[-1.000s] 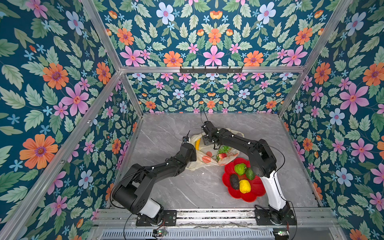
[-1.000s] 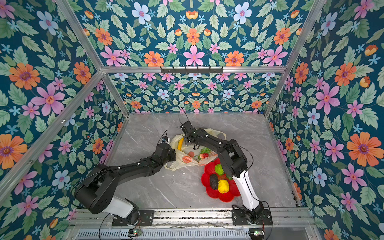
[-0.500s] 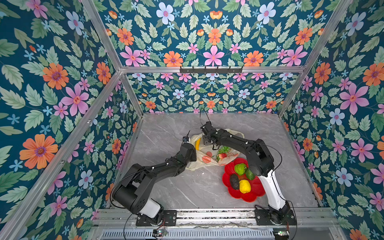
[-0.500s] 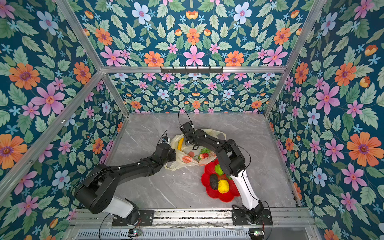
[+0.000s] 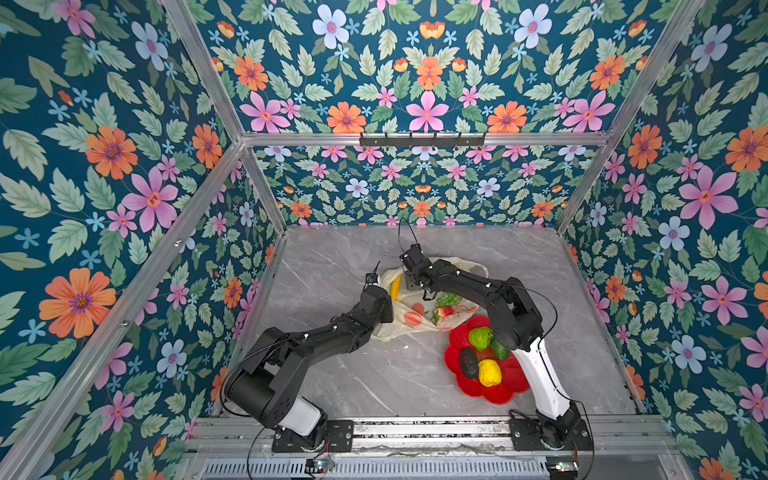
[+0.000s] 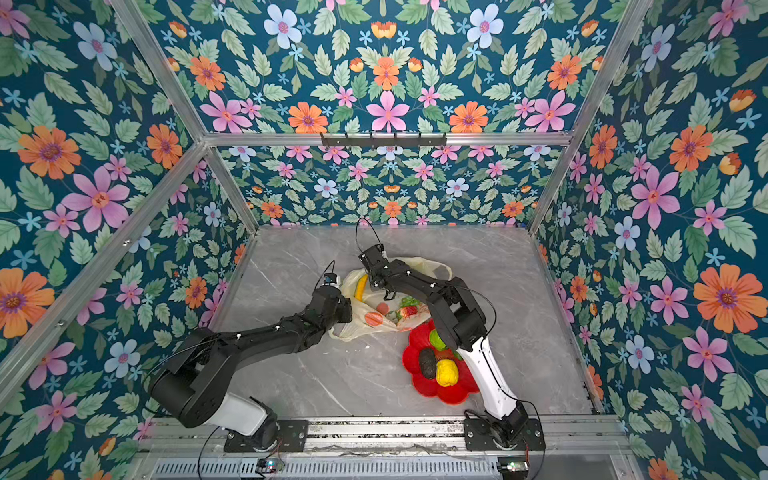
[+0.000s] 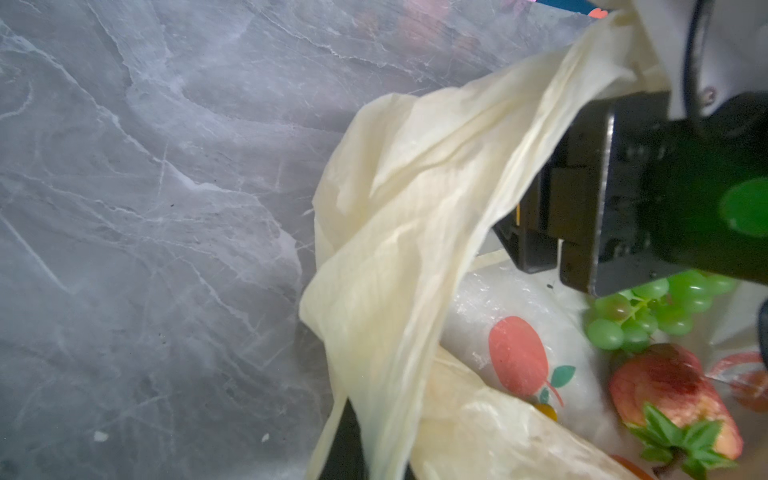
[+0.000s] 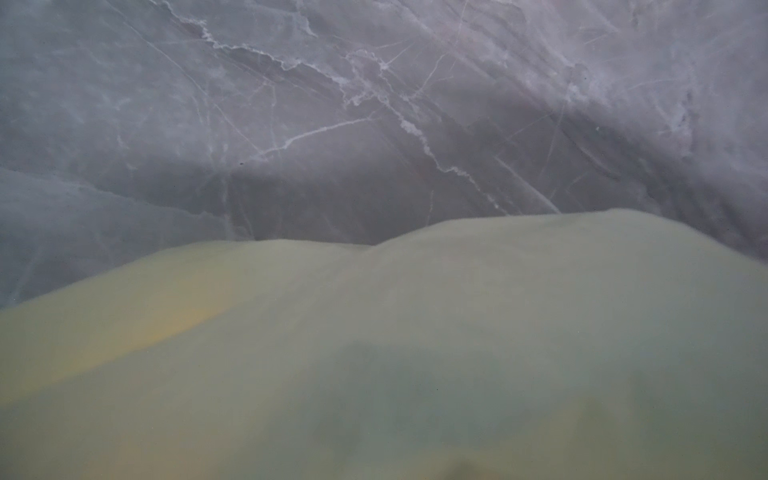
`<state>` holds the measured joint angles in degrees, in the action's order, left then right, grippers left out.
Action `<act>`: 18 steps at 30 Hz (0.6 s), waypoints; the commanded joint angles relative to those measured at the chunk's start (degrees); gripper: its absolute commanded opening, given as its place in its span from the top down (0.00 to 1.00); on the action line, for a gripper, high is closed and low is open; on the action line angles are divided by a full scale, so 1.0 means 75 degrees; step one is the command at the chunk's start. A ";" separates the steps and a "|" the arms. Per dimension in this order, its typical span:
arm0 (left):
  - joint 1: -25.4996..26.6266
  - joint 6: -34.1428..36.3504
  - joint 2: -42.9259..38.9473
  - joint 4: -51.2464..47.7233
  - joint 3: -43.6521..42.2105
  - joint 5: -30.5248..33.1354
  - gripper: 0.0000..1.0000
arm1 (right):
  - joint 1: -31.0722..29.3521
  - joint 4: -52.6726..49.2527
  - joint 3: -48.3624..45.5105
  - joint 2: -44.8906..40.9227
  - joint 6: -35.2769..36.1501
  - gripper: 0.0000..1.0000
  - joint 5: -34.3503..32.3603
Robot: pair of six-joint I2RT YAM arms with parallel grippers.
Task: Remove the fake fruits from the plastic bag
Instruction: 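Reach the right gripper into the bag and grasp the dark purple fruit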
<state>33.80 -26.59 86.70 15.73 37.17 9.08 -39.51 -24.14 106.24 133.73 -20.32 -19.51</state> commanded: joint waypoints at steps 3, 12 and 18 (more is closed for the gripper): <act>0.0001 0.0100 -0.0034 0.0059 0.0017 0.0061 0.93 | 0.0019 0.0088 0.0062 0.0018 0.0235 0.41 -0.0084; 0.0004 0.0100 -0.0021 0.0048 0.0025 0.0057 0.93 | 0.0008 0.0128 -0.0520 -0.0538 0.0372 0.50 0.0125; -0.0003 0.0106 -0.0021 0.0051 0.0036 0.0070 0.93 | 0.0001 0.0073 -0.1193 -0.1084 0.0454 0.50 0.0550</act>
<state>33.80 -26.59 86.67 15.73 37.17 9.10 -39.46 -23.81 98.54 127.13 -17.80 -17.63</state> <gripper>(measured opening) 0.068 0.501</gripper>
